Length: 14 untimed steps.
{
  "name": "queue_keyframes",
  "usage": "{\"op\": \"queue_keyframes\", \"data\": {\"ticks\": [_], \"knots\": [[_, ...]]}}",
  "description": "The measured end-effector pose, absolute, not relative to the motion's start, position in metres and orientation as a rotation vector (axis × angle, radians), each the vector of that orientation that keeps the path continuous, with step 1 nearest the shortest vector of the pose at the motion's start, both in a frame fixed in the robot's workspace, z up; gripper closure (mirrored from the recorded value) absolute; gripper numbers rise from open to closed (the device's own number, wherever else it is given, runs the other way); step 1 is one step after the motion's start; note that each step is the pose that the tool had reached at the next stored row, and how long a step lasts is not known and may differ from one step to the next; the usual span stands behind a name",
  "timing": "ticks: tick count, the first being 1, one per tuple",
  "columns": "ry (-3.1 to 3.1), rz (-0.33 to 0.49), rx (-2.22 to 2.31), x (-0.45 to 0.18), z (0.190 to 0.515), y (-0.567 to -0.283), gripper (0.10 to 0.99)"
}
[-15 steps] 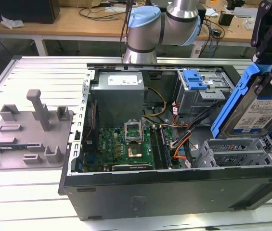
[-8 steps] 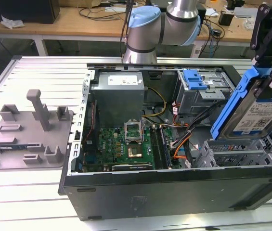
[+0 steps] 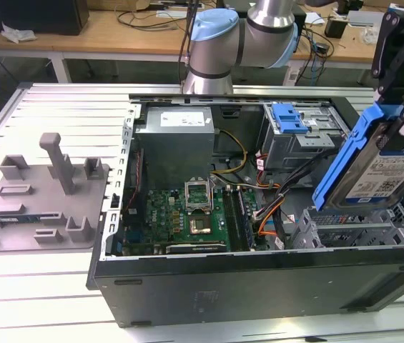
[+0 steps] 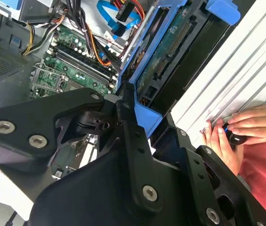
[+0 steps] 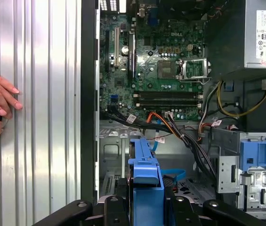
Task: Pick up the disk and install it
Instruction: 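Insert the disk into the insertion slot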
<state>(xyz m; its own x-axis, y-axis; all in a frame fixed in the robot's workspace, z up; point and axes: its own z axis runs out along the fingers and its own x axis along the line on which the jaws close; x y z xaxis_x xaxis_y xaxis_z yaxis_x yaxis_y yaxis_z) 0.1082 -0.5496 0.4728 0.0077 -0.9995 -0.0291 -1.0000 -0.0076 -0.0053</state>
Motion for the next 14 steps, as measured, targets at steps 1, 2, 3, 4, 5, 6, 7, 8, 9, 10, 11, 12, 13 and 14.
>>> {"op": "queue_keyframes", "data": {"ticks": [1, 2, 3, 4, 5, 6, 7, 8, 9, 10, 11, 12, 13, 14], "knots": [[2.196, 0.026, -2.213, 0.1083, 0.4723, -0.5497, 0.718], [2.196, 0.026, -2.213, 0.1084, 0.4718, -0.5498, 0.718], [2.196, 0.026, -2.213, 0.1085, 0.4713, -0.5499, 0.718], [2.196, 0.026, -2.213, 0.1087, 0.4709, -0.5500, 0.718], [2.196, 0.026, -2.213, 0.1089, 0.4704, -0.5500, 0.718], [2.196, 0.026, -2.213, 0.1091, 0.4697, -0.5501, 0.718], [2.196, 0.026, -2.213, 0.1092, 0.4691, -0.5501, 0.718], [2.196, 0.026, -2.213, 0.1093, 0.4687, -0.5501, 0.718], [2.196, 0.026, -2.213, 0.1095, 0.4679, -0.5503, 0.718], [2.196, 0.026, -2.213, 0.1096, 0.4673, -0.5505, 0.718], [2.196, 0.026, -2.213, 0.1097, 0.4663, -0.5508, 0.718], [2.196, 0.026, -2.213, 0.1098, 0.4658, -0.5510, 0.718], [2.196, 0.026, -2.213, 0.1098, 0.4653, -0.5511, 0.718], [2.196, 0.026, -2.213, 0.1098, 0.4647, -0.5512, 0.718]]}}
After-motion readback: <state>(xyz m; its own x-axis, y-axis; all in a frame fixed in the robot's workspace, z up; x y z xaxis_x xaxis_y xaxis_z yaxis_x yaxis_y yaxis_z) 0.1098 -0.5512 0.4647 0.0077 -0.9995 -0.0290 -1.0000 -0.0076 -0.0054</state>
